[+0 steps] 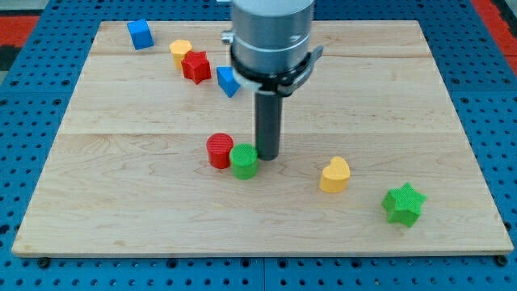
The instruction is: Place the red circle horizontal left of green circle
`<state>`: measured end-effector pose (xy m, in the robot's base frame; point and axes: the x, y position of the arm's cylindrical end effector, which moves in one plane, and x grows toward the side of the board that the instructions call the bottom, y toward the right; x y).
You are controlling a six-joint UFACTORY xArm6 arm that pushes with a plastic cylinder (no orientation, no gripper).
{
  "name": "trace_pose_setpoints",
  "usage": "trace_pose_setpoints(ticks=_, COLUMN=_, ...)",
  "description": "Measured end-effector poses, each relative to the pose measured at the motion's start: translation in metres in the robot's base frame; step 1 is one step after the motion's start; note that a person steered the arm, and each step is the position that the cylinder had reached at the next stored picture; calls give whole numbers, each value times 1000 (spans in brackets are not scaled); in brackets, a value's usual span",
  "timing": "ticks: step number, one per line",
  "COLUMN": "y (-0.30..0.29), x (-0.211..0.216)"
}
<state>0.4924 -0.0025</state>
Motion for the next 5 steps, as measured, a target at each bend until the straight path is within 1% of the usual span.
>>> trace_pose_setpoints(ticks=1, y=-5, x=14)
trace_pose_setpoints(ticks=2, y=18, x=-1)
trace_pose_setpoints(ticks=3, y=27, x=-29)
trace_pose_setpoints(ticks=4, y=30, x=-46)
trace_pose_setpoints(ticks=5, y=30, x=-46)
